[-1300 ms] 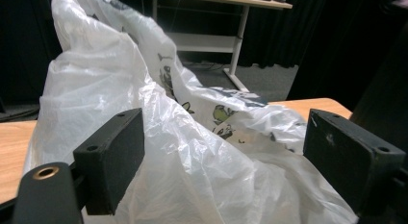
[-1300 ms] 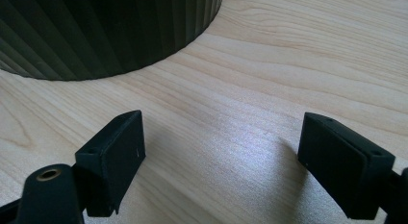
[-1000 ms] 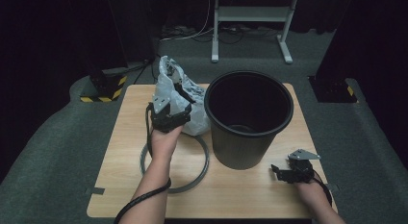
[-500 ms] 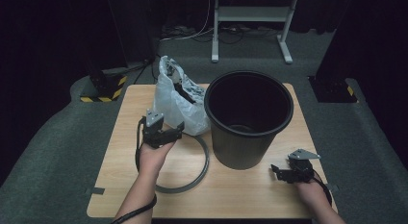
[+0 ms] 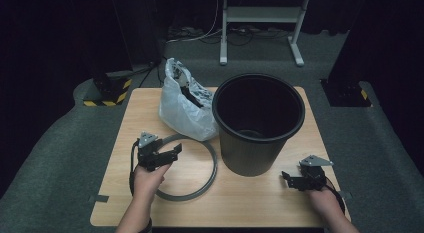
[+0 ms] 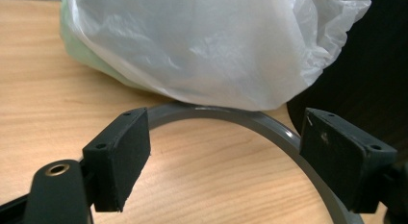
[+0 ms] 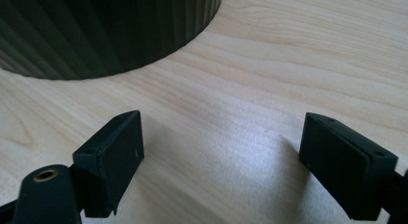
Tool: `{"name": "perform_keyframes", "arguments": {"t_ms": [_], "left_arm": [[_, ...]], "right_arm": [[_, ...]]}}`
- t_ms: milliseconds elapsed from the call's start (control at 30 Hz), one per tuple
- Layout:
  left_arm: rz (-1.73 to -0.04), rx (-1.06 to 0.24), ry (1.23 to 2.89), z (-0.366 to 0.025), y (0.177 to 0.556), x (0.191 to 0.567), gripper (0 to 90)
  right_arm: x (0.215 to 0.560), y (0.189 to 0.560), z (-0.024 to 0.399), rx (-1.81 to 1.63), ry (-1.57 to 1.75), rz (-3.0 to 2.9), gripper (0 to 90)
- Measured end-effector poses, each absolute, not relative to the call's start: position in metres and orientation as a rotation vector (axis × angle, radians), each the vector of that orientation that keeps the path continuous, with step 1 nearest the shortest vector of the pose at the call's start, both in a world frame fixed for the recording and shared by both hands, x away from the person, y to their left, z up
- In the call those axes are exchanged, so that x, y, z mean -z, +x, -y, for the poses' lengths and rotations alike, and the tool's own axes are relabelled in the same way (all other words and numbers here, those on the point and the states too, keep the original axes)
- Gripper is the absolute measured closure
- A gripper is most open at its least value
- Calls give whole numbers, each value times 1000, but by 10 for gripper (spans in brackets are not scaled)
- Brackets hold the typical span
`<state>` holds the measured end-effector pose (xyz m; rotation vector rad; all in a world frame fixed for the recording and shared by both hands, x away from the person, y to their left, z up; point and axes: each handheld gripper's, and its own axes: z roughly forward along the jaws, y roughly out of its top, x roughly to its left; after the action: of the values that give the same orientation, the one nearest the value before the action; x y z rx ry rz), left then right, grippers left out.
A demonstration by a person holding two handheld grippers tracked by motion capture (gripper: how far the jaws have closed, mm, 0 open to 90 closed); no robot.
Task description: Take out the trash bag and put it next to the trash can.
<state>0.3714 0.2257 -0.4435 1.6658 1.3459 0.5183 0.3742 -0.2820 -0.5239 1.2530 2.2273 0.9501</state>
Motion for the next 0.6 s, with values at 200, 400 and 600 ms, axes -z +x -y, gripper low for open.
{"name": "perform_keyframes", "arguments": {"t_ms": [200, 400, 600], "left_arm": [[-1329, -542, 1677, -231, 370, 444, 204], [-1327, -554, 1750, -239, 371, 451, 204], [-1404, -505, 1821, -250, 379, 459, 204]], "right_arm": [[524, 375, 282, -955, 1255, -2237, 147], [524, 376, 281, -956, 1257, -2237, 146], [524, 376, 281, -956, 1259, -2237, 146]]}}
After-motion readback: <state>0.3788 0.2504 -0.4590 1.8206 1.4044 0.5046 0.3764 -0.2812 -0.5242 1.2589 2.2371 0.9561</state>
